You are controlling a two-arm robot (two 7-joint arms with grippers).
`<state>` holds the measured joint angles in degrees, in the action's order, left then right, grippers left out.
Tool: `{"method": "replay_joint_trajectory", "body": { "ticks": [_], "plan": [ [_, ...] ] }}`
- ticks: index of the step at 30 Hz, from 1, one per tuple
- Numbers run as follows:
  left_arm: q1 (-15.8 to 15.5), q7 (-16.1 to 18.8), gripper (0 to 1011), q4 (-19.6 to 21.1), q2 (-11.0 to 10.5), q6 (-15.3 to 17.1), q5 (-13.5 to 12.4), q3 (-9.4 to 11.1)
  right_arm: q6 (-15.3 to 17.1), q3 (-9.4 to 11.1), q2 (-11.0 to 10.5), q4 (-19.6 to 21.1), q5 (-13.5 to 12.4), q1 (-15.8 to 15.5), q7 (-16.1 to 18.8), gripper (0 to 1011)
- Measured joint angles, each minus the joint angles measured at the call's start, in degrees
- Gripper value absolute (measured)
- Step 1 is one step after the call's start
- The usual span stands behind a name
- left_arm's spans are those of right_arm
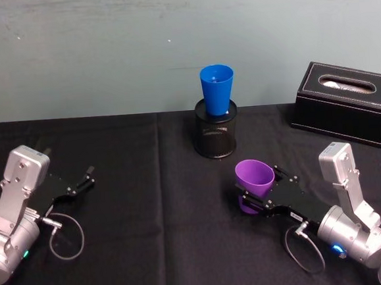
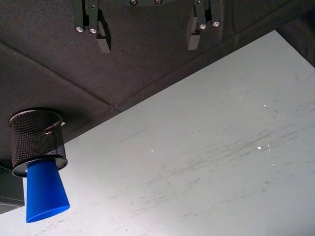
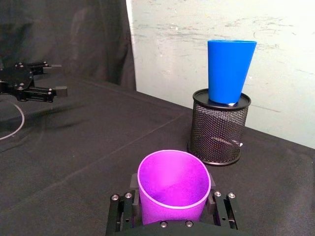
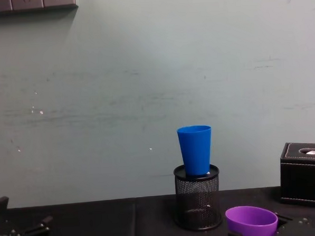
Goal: Pick up one cup with a gripper and tap it against the other cup.
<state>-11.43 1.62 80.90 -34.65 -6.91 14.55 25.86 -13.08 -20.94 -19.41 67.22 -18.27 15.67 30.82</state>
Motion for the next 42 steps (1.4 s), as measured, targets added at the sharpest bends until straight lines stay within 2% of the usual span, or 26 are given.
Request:
{"method": "replay_joint_trajectory", "body": {
  "ticks": [14, 18, 19, 24, 42],
  "plan": [
    [0.0, 0.0, 1011, 0.0, 0.0, 0.0, 0.0, 0.0, 0.0, 0.0, 0.0, 0.0, 0.0, 0.0, 0.0, 757],
    [0.0, 0.0, 1011, 0.0, 0.0, 0.0, 0.0, 0.0, 0.0, 0.0, 0.0, 0.0, 0.0, 0.0, 0.0, 854],
    [0.0, 0.0, 1011, 0.0, 0.0, 0.0, 0.0, 0.0, 0.0, 0.0, 0.0, 0.0, 0.0, 0.0, -0.1, 904],
    [0.0, 0.0, 1011, 0.0, 0.0, 0.0, 0.0, 0.0, 0.0, 0.0, 0.0, 0.0, 0.0, 0.0, -0.1, 1003],
    [0.0, 0.0, 1011, 0.0, 0.0, 0.0, 0.0, 0.0, 0.0, 0.0, 0.0, 0.0, 0.0, 0.0, -0.1, 1003]
  ]
}}
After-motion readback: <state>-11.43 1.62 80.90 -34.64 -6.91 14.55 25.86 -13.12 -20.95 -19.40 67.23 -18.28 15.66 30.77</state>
